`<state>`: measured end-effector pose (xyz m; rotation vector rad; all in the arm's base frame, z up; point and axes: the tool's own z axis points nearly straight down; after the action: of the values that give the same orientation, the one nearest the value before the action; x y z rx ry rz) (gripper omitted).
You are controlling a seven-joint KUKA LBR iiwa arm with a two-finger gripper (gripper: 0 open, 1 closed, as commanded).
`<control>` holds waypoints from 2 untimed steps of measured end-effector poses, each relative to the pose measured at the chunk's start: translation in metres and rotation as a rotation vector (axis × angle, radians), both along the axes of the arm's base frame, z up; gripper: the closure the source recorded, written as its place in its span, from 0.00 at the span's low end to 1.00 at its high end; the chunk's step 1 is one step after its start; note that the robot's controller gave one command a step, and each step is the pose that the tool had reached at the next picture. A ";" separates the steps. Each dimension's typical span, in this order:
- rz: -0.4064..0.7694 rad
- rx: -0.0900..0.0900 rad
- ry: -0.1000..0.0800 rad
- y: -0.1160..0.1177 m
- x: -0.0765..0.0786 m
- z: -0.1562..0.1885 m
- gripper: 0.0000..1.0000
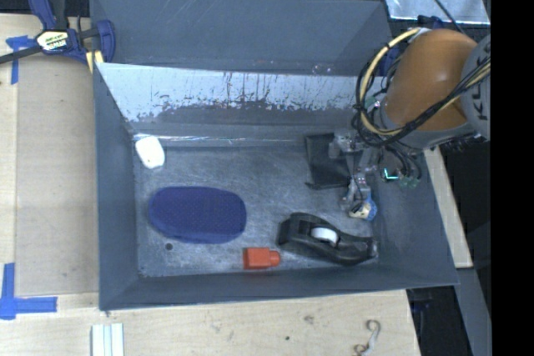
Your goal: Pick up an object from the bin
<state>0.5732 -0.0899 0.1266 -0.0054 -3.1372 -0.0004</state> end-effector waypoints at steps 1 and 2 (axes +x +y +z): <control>0.028 0.001 -0.007 -0.025 0.037 -0.060 0.00; 0.031 -0.001 -0.009 -0.024 0.037 -0.056 1.00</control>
Offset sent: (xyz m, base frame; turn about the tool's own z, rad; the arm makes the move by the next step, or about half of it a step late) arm 0.0354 -0.0241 -0.0566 -0.0311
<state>0.6099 -0.1144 0.0710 0.0439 -3.1463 0.0019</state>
